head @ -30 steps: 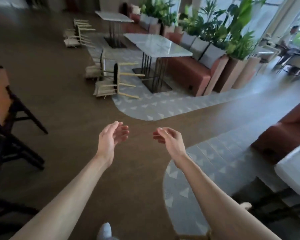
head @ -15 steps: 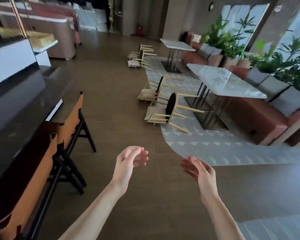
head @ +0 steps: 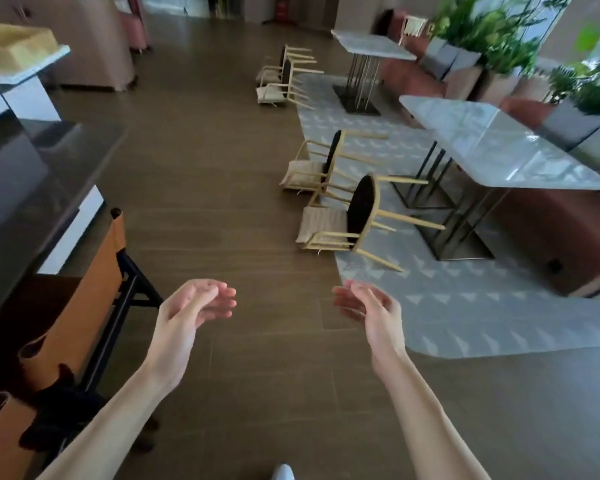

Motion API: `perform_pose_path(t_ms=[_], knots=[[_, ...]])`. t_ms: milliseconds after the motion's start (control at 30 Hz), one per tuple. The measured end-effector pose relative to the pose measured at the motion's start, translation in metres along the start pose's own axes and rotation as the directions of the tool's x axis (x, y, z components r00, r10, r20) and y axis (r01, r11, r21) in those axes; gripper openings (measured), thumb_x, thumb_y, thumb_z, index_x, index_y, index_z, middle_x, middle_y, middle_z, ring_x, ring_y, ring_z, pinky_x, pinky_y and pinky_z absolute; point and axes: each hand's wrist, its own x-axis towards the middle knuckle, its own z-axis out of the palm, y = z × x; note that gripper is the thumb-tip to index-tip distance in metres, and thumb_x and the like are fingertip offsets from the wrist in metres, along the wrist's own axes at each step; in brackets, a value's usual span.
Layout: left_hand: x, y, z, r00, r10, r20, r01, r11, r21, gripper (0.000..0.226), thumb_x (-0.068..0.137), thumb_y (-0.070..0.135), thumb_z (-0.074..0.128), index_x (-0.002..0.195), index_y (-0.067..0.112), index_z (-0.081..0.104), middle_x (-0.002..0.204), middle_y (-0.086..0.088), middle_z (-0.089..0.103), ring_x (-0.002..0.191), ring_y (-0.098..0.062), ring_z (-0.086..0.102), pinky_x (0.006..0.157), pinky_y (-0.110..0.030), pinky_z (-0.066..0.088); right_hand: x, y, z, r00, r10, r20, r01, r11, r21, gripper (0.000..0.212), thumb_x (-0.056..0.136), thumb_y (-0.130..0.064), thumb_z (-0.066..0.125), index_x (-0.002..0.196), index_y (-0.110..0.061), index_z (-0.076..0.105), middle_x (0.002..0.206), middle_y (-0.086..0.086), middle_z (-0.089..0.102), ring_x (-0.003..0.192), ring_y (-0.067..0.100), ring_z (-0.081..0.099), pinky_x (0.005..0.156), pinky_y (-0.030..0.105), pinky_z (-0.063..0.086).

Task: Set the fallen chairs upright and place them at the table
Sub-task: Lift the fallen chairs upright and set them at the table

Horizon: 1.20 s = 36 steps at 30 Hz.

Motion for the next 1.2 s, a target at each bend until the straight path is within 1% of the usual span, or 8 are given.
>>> perform_pose_path(t_ms=[200, 367, 500, 600, 700, 833, 967, 1200], knots=[[0.136, 0.013, 0.001, 0.997, -0.023, -0.08, 0.015, 0.995, -0.102, 0.023, 0.098, 0.026, 0.055, 0.098, 0.014, 0.075, 0.101, -0.016, 0.075, 0.096, -0.035, 0.072, 0.089, -0.05, 0.052, 0.139, -0.051, 0.088, 0.993, -0.091, 0.072, 0.094, 0.994, -0.047, 0.018, 0.1, -0.015, 0.058, 0.1, -0.012, 0.076, 0.092, 0.006, 0.08, 0.088, 0.021, 0.076, 0.076, 0.028, 0.059], [0.296, -0.017, 0.008, 0.986, -0.127, -0.105, 0.103, 0.972, -0.213, 0.023, 0.101, 0.009, 0.048, 0.097, 0.002, 0.07, 0.095, -0.019, 0.075, 0.09, -0.035, 0.071, 0.082, -0.041, 0.059, 0.279, -0.041, 0.178, 0.993, -0.115, 0.04, 0.118, 0.99, -0.071, 0.018, 0.099, -0.006, 0.056, 0.099, -0.002, 0.074, 0.09, 0.01, 0.078, 0.082, 0.019, 0.073, 0.075, 0.03, 0.057], [0.431, -0.038, 0.009, 0.979, -0.202, -0.011, 0.194, 0.95, -0.244, 0.023, 0.102, 0.007, 0.047, 0.102, -0.004, 0.067, 0.098, -0.026, 0.07, 0.087, -0.032, 0.069, 0.078, -0.037, 0.059, 0.369, -0.04, 0.241, 0.997, -0.074, -0.018, 0.073, 0.996, -0.055, 0.019, 0.099, -0.005, 0.055, 0.1, -0.001, 0.073, 0.093, 0.012, 0.078, 0.084, 0.02, 0.072, 0.08, 0.035, 0.056], [0.523, -0.04, 0.013, 0.953, -0.276, 0.123, 0.294, 0.941, -0.167, 0.026, 0.103, 0.009, 0.046, 0.105, -0.006, 0.066, 0.102, -0.03, 0.069, 0.091, -0.036, 0.068, 0.083, -0.043, 0.057, 0.421, -0.063, 0.277, 0.994, -0.028, -0.101, 0.027, 0.999, -0.018, 0.018, 0.099, -0.005, 0.056, 0.101, 0.001, 0.073, 0.094, 0.014, 0.078, 0.083, 0.017, 0.072, 0.08, 0.032, 0.056], [0.613, -0.038, 0.022, 0.921, -0.311, 0.237, 0.337, 0.938, -0.082, 0.027, 0.105, 0.01, 0.043, 0.102, -0.002, 0.067, 0.095, -0.023, 0.071, 0.09, -0.037, 0.068, 0.087, -0.049, 0.055, 0.473, -0.086, 0.307, 0.981, -0.005, -0.192, 0.019, 0.997, 0.07, 0.016, 0.095, -0.011, 0.06, 0.096, -0.005, 0.075, 0.091, 0.012, 0.078, 0.082, 0.02, 0.072, 0.076, 0.03, 0.056], [0.718, -0.046, 0.04, 0.892, -0.328, 0.31, 0.366, 0.928, -0.072, 0.028, 0.103, 0.01, 0.045, 0.094, 0.005, 0.07, 0.083, -0.016, 0.07, 0.076, -0.029, 0.068, 0.073, -0.038, 0.059, 0.545, -0.091, 0.329, 0.957, 0.037, -0.287, 0.002, 0.991, 0.136, 0.015, 0.095, -0.01, 0.061, 0.091, -0.006, 0.075, 0.084, 0.012, 0.075, 0.078, 0.021, 0.07, 0.07, 0.027, 0.055], [0.809, -0.073, 0.068, 0.853, -0.414, 0.316, 0.443, 0.896, -0.02, 0.035, 0.102, 0.01, 0.046, 0.083, 0.014, 0.076, 0.078, -0.014, 0.068, 0.068, -0.024, 0.067, 0.063, -0.034, 0.059, 0.635, -0.068, 0.334, 0.905, 0.135, -0.404, -0.082, 0.986, 0.145, 0.021, 0.098, -0.004, 0.057, 0.092, -0.003, 0.076, 0.081, 0.013, 0.074, 0.075, 0.017, 0.068, 0.067, 0.025, 0.055], [0.997, -0.116, 0.139, 0.79, -0.544, 0.282, 0.521, 0.839, 0.16, 0.03, 0.102, 0.01, 0.046, 0.088, 0.006, 0.072, 0.077, -0.017, 0.066, 0.068, -0.026, 0.066, 0.062, -0.036, 0.058, 0.838, -0.037, 0.322, 0.802, 0.3, -0.516, -0.169, 0.943, 0.286, 0.022, 0.099, -0.004, 0.056, 0.09, -0.005, 0.075, 0.075, 0.008, 0.069, 0.072, 0.019, 0.062, 0.063, 0.024, 0.05]])
